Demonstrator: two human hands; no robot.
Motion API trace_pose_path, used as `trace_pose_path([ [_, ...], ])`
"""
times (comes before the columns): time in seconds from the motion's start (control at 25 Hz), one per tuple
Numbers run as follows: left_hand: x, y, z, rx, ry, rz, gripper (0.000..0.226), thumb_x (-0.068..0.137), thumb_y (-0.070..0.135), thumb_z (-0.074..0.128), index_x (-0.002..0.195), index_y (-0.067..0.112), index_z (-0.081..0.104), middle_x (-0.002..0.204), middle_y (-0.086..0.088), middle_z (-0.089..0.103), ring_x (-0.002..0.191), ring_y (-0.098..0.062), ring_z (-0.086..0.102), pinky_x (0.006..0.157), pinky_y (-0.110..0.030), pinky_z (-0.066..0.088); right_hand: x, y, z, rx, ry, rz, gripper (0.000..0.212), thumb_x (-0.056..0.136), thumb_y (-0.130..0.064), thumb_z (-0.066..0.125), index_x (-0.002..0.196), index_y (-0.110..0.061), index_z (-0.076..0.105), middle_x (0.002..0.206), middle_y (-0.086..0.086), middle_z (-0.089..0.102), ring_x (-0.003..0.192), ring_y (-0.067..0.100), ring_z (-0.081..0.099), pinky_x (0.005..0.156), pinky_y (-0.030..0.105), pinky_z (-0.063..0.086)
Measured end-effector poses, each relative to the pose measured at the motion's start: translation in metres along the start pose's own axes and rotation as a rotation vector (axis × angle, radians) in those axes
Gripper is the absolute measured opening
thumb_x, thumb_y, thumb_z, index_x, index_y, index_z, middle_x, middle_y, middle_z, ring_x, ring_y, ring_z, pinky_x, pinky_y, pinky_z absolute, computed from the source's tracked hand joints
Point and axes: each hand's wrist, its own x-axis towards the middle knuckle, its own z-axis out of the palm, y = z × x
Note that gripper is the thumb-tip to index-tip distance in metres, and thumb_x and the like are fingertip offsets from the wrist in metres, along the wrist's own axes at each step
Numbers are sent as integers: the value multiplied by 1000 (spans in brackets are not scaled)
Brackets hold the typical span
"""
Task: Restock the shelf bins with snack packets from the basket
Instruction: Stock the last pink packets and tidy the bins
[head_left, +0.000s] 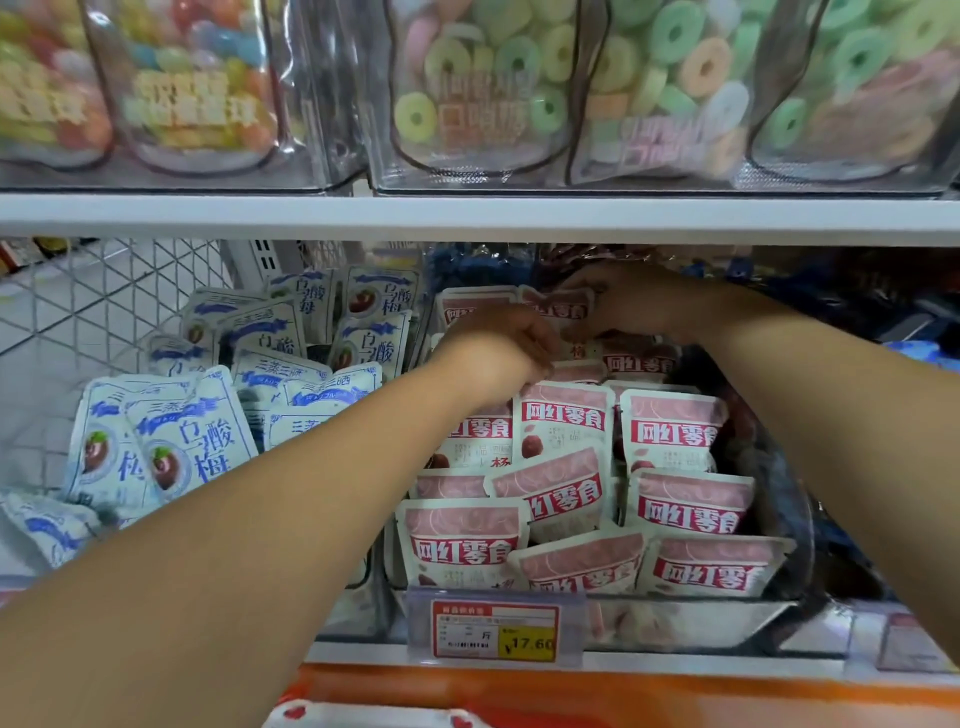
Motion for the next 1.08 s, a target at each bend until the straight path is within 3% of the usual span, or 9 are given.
trace_pose_path([
  [0.12,9,-4,2,65,133,12,20,85,15,71,87,34,65,103,10,70,95,-10,64,83,-20,50,-3,-4,2,-92,16,-15,61,82,-32,76,138,-26,52,140,-1,52,120,19,51,89,24,36],
  [0.28,13,-4,8,255,135,28,28,87,22,69,115,29,68,118,8,68,104,-15,62,95,-31,49,-8,-4,5,-195,-35,-29,55,88,-27,69,140,-28,51,146,-1,49,127,19,48,91,21,35],
  [0.4,2,1,2,242,147,61,36,88,24,68,123,26,62,117,8,64,102,-16,60,87,-23,48,-23,-9,3,-215,-23,-69,54,93,-30,63,144,-28,45,144,1,50,125,22,51,97,23,37],
  [0.52,-31,5,-17,210,262,157,38,90,28,66,127,23,59,125,0,61,109,-18,58,85,-24,45,-51,-19,0,-197,216,-79,58,92,-37,60,146,-27,40,139,7,54,119,26,55,100,37,45],
  [0.72,-165,-33,-14,249,374,544,20,94,27,50,109,25,65,99,14,56,94,-6,49,81,-22,38,-173,-55,51,-42,485,-369,29,94,-24,55,122,-22,62,99,-5,61,96,15,51,83,30,43],
  [0.8,-210,-75,13,305,263,593,20,93,26,48,104,23,65,96,10,61,90,-10,53,79,-22,42,-212,-64,91,53,402,-470,25,92,-25,51,113,-20,65,89,-7,59,84,8,49,74,24,42],
  [0.88,-240,-121,45,386,128,475,23,92,27,48,107,25,65,102,6,65,92,-15,60,76,-25,49,-239,-68,139,47,247,-529,26,90,-25,49,107,-19,68,90,-6,62,80,4,48,73,17,40],
  [1.0,-283,-202,92,405,-244,31,37,96,29,52,133,25,55,135,2,53,122,-18,53,101,-29,44,-270,-61,226,-165,-102,-561,25,90,-15,52,108,-20,69,104,-3,67,94,10,60,83,21,45],
  [1.08,-313,-255,121,358,-472,-233,47,95,35,55,140,25,46,146,3,41,132,-16,43,109,-27,34,-285,-43,287,-242,-515,-301,31,97,-15,45,125,-20,59,127,4,58,116,22,55,95,34,45],
])
